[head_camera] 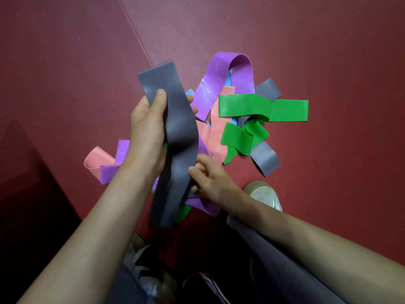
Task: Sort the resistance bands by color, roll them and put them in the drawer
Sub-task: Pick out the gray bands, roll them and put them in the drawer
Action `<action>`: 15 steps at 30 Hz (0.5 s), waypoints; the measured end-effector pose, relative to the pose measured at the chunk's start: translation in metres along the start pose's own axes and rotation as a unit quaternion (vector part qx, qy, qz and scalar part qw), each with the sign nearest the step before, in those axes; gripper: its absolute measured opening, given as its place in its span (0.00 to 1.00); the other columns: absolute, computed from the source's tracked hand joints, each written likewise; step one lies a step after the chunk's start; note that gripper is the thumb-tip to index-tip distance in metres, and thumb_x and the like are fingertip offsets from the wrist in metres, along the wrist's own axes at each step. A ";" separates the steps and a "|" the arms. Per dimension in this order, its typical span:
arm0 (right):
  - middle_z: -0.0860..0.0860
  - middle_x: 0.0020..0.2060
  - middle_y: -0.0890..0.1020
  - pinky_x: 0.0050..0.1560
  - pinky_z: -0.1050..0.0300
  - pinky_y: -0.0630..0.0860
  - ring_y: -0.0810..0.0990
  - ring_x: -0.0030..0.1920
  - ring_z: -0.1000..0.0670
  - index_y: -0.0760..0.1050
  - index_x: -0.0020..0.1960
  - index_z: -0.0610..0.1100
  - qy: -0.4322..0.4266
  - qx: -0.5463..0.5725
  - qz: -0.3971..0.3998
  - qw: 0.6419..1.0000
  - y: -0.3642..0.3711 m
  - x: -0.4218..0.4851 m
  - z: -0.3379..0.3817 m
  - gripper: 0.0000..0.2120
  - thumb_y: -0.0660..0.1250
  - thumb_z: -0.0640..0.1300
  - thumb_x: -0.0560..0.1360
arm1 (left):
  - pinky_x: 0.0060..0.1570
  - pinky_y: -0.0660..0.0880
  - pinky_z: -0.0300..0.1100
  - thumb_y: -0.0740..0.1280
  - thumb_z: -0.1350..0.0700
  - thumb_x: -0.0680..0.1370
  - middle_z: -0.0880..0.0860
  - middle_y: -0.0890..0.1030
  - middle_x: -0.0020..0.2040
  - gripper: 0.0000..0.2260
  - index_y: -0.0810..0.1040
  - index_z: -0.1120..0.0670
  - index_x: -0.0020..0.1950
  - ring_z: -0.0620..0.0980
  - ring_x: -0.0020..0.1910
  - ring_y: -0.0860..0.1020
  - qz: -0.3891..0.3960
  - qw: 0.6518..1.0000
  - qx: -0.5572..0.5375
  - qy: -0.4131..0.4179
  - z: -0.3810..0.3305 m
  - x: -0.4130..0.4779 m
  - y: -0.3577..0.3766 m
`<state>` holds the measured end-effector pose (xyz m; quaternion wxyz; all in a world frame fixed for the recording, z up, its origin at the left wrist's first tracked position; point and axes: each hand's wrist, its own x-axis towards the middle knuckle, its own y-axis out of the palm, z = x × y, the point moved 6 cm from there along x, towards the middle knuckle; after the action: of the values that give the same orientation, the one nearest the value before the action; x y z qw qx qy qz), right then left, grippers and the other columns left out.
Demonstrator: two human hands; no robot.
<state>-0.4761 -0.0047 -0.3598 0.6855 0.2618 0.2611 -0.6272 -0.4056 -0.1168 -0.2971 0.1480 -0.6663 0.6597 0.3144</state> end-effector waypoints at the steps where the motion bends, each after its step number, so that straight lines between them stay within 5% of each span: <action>1: 0.54 0.29 0.68 0.32 0.66 0.68 0.67 0.25 0.60 0.66 0.42 0.48 -0.027 -0.037 -0.041 0.998 -0.010 0.003 0.002 0.07 0.59 0.38 0.75 | 0.35 0.78 0.36 0.53 0.57 0.81 0.46 0.83 0.31 0.10 0.73 0.55 0.46 0.43 0.31 0.81 0.008 1.000 0.007 -0.002 0.002 0.000 0.001; 4: 0.52 0.36 0.74 0.41 0.54 0.70 0.73 0.34 0.50 0.72 0.51 0.44 -0.076 -0.109 -0.159 0.978 -0.051 0.009 0.018 0.08 0.59 0.41 0.73 | 0.35 0.78 0.37 0.53 0.57 0.81 0.46 0.83 0.31 0.10 0.73 0.56 0.48 0.43 0.30 0.81 0.018 0.999 0.022 -0.017 0.011 -0.001 0.001; 10: 0.41 0.50 0.78 0.56 0.58 0.64 0.73 0.56 0.42 0.75 0.53 0.35 -0.129 -0.201 -0.403 0.883 -0.149 0.030 0.056 0.12 0.58 0.36 0.72 | 0.35 0.78 0.37 0.53 0.57 0.81 0.47 0.82 0.28 0.11 0.73 0.55 0.44 0.44 0.28 0.80 0.025 0.998 0.047 -0.044 0.022 -0.003 0.003; 15: 0.39 0.61 0.72 0.65 0.51 0.61 0.67 0.65 0.40 0.66 0.65 0.37 -0.002 -0.354 -0.306 0.884 -0.182 0.059 0.024 0.26 0.67 0.47 0.72 | 0.34 0.78 0.37 0.54 0.57 0.80 0.47 0.82 0.29 0.10 0.74 0.58 0.47 0.44 0.28 0.81 0.038 0.996 0.055 -0.066 0.030 -0.005 0.015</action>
<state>-0.6522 -0.0778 -0.3883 0.5069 -0.0927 0.5313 -0.6724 -0.4264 -0.0963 -0.3134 0.2157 -0.6098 0.6894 0.3262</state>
